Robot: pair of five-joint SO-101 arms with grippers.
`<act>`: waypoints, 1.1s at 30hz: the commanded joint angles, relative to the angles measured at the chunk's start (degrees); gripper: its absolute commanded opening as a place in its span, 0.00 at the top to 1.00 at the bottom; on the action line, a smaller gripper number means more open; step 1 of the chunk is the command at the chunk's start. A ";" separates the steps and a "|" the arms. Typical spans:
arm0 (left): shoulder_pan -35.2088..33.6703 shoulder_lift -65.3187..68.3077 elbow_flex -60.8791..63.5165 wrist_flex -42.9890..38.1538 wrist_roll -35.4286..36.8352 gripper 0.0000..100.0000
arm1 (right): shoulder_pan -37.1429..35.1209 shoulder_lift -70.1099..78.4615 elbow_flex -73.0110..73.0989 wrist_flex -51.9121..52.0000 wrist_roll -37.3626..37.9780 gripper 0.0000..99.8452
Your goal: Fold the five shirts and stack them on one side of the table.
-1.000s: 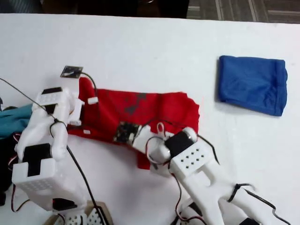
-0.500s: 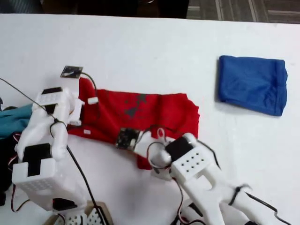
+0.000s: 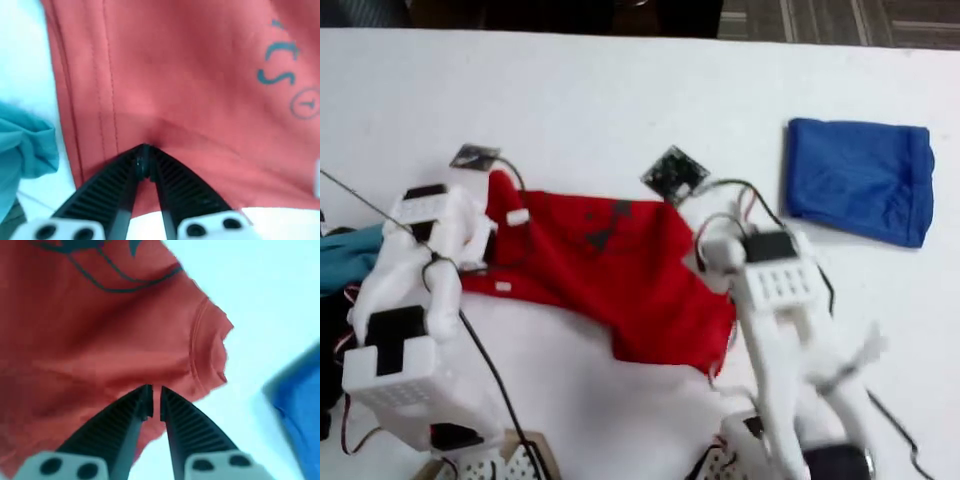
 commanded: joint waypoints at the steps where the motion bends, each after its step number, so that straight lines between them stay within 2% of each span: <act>1: -2.46 -0.44 -0.92 3.87 -3.34 0.97 | 0.84 14.90 -7.56 -5.93 -3.87 0.96; 10: -8.00 -0.35 -0.75 4.57 -8.09 0.97 | 5.85 42.77 -34.64 3.74 -4.75 0.96; 14: -7.65 -0.35 -0.40 4.66 -7.82 0.97 | 9.71 51.82 -45.80 5.93 -3.34 0.96; 20: -5.36 -0.35 -0.31 5.19 -7.38 0.97 | 10.51 60.70 -58.90 11.30 0.97 0.96; 27: -2.64 -0.35 -0.31 4.40 -7.38 0.97 | 10.51 56.48 -64.97 21.93 0.88 0.98; 33: -2.55 -0.79 3.65 -1.23 -7.38 0.97 | 11.30 42.68 -58.37 26.59 0.88 0.98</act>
